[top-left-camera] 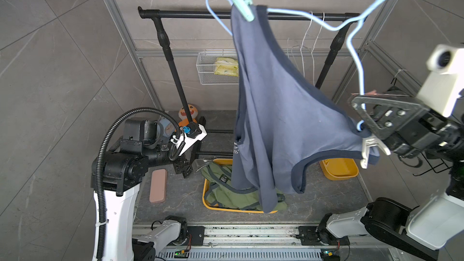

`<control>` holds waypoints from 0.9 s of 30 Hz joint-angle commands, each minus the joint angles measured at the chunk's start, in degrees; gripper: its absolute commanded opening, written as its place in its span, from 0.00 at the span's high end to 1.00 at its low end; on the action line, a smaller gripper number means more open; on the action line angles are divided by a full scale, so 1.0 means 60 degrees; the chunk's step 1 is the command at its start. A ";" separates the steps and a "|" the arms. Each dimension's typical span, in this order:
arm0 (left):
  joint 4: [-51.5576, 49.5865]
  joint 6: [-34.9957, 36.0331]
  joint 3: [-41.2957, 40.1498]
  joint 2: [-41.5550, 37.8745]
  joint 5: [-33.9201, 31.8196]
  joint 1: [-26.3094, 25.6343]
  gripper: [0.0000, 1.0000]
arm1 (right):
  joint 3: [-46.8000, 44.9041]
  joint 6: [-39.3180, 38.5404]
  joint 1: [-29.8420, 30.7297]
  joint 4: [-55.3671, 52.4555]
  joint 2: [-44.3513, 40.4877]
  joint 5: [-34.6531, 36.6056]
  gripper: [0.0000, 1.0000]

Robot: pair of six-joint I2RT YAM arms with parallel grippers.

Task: Remove the clothespins securing tank tops to the hanger
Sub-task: Pick up the hanger from the clothesline.

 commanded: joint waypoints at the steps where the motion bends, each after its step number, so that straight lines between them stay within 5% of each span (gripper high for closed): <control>1: -0.0419 0.0243 0.0275 -0.0261 0.0473 0.0029 0.08 | -0.1072 0.0339 -0.0002 0.0568 -0.0099 -0.0546 1.00; 13: -0.2437 0.0900 0.2928 -0.0210 0.2402 0.0040 0.11 | -0.3965 -0.0967 0.0008 -0.0548 -0.0129 -0.0405 1.00; 27: 0.0074 -0.0729 0.3638 0.1565 0.0717 0.0028 0.11 | -0.6864 -0.3377 0.0010 -0.0767 -0.0037 -0.0327 1.00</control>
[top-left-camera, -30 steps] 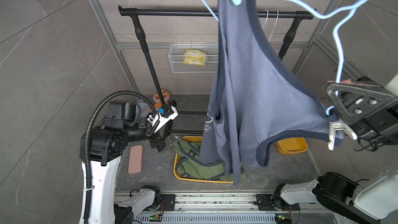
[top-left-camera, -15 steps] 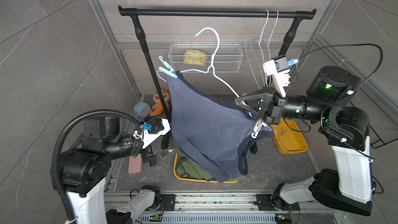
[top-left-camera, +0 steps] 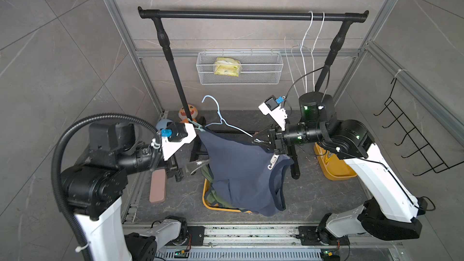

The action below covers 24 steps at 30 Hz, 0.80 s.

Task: Remove the clothespins securing tank tops to the hanger
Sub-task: Pick up the hanger from the clothesline.

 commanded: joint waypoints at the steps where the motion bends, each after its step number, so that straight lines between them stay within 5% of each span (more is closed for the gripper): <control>1: 0.0555 -0.0432 0.0141 0.0462 -0.0503 0.0024 0.11 | -0.0335 -0.0790 0.0010 0.0385 -0.0275 -0.0023 1.00; 19: 0.0314 0.0765 -0.1351 0.0763 0.0416 0.0020 0.11 | 0.1166 -0.1117 0.0008 -0.0295 0.0342 -0.1968 1.00; 24: 0.0394 0.0772 -0.1373 0.0712 0.0539 0.0014 0.18 | 0.1679 -0.1123 0.0012 -0.0757 0.0725 -0.2273 1.00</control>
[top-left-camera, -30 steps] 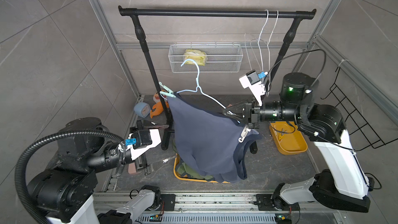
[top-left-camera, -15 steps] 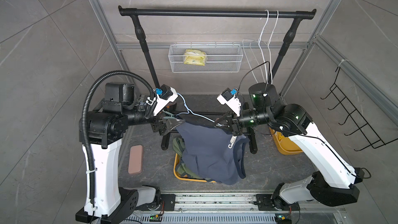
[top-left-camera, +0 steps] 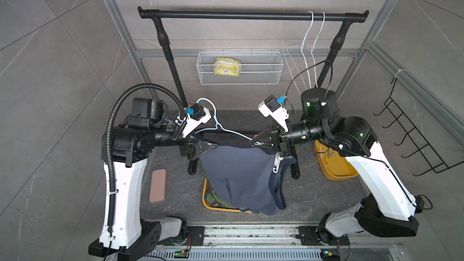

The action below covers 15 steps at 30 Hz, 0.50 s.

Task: Remove the clothespins securing tank tops to the hanger
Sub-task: Pick up the hanger from the clothesline.

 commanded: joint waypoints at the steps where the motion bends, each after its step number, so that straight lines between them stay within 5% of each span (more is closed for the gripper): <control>1: 0.0074 0.0129 0.0073 -0.0139 0.0453 0.0016 0.21 | 0.0304 -0.0124 0.0012 -0.0322 0.0219 -0.0563 1.00; 14: -0.0017 0.0087 0.0062 -0.0082 0.0824 0.0015 1.00 | 0.0752 -0.0131 0.0012 -0.0500 0.0597 -0.0491 1.00; 15: 0.0068 0.0010 0.0066 -0.0060 0.0785 0.0014 1.00 | 0.0844 -0.0131 0.0000 -0.0539 0.0664 -0.0417 0.96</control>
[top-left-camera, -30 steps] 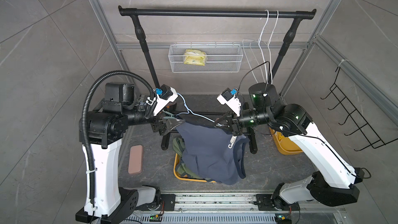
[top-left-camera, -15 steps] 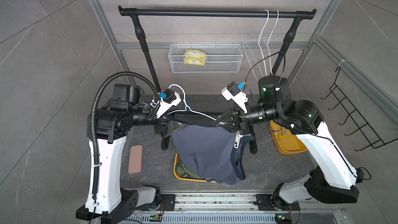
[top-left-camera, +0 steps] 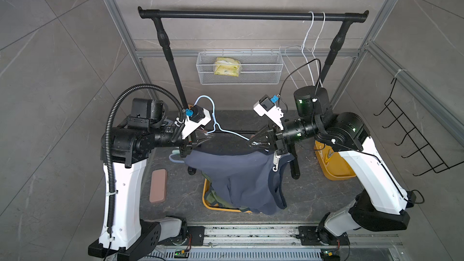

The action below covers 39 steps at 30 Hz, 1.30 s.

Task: Remove the clothespins securing tank tops to the hanger
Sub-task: Pick up the hanger from the clothesline, then remove the clothespin from the hanger.

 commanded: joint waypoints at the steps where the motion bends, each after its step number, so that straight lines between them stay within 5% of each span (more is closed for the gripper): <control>1: 0.0339 -0.0504 0.0031 0.0021 0.0275 0.0040 1.00 | 0.0403 -0.0167 0.0126 0.0056 0.0242 -0.0127 0.86; 4: 0.0682 -0.0856 -0.0107 0.0098 0.0182 0.0033 1.00 | 0.1146 -0.0159 0.0125 -0.0189 0.0520 0.0935 0.64; 7: 0.0837 -0.0914 -0.0316 0.0192 0.0022 0.0040 1.00 | 0.2276 -0.0105 -0.0050 -0.0384 0.0822 0.2326 0.58; 11: 0.0744 -0.0831 -0.0370 0.0354 -0.0014 0.0039 1.00 | 0.3526 -0.0199 -0.0686 -0.0904 0.0925 0.2772 0.56; 25: -0.0603 -0.0005 0.0161 0.0461 0.0910 0.0033 1.00 | -0.1619 -0.0924 -0.1131 -0.0212 -0.3483 0.2692 0.41; 39: -0.0862 -0.0167 0.0571 0.0709 0.1942 0.0040 1.00 | -0.1432 -0.1090 -0.1123 0.0168 -0.2877 0.2554 0.36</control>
